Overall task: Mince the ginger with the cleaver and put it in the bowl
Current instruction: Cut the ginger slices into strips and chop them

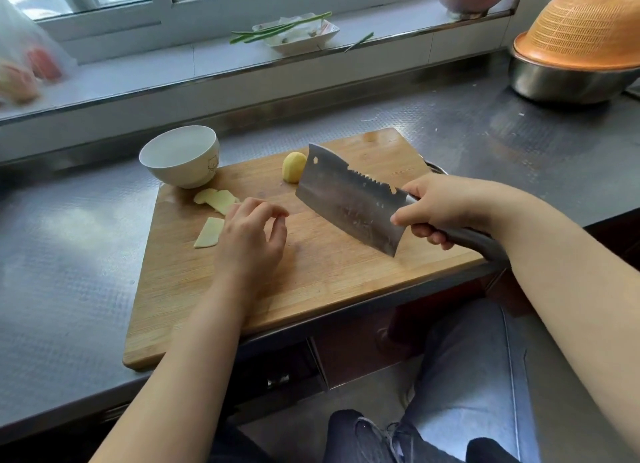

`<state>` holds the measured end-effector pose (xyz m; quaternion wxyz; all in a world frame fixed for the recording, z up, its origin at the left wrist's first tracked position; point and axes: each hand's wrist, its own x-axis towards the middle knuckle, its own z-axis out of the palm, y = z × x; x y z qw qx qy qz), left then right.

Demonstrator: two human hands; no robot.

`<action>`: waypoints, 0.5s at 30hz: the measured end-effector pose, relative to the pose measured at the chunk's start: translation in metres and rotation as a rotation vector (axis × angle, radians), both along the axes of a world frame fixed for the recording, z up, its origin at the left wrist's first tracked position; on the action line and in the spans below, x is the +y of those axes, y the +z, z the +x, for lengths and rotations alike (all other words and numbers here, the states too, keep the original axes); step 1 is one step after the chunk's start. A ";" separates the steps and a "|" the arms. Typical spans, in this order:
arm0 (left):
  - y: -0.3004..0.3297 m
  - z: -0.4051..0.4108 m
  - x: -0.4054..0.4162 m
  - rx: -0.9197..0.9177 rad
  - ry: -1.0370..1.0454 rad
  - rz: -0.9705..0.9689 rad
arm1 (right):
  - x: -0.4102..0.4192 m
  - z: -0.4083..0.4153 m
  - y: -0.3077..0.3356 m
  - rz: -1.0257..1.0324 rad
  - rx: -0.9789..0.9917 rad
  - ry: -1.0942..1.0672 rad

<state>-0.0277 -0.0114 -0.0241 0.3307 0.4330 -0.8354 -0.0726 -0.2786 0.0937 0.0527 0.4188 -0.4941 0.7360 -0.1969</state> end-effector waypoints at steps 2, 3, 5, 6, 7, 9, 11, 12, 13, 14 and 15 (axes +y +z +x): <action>0.001 -0.003 0.001 0.017 -0.001 0.002 | 0.001 -0.004 0.000 0.010 0.017 0.024; 0.001 -0.005 0.001 0.023 -0.002 0.004 | 0.001 -0.006 0.000 0.008 0.026 0.035; 0.001 -0.010 0.001 0.033 -0.011 0.003 | 0.002 -0.013 0.001 -0.007 0.048 0.037; 0.001 -0.012 0.001 0.034 -0.016 0.005 | 0.002 -0.017 0.002 -0.018 0.062 0.031; 0.001 -0.013 0.001 0.034 -0.020 0.008 | 0.002 -0.022 0.003 -0.027 0.081 0.023; 0.002 -0.014 0.001 0.040 -0.025 0.019 | 0.001 -0.031 0.005 -0.044 0.118 0.003; 0.003 -0.014 0.001 0.052 -0.030 0.047 | 0.001 -0.038 0.007 -0.062 0.142 -0.019; 0.004 -0.014 0.000 0.060 -0.032 0.069 | 0.001 -0.040 0.007 -0.072 0.146 -0.028; 0.005 -0.015 0.000 0.071 -0.035 0.094 | 0.003 -0.041 0.008 -0.085 0.147 -0.031; 0.005 -0.015 0.000 0.088 -0.039 0.112 | 0.004 -0.040 0.008 -0.104 0.150 -0.030; 0.007 -0.015 0.001 0.120 -0.043 0.122 | 0.007 -0.038 0.007 -0.135 0.158 -0.028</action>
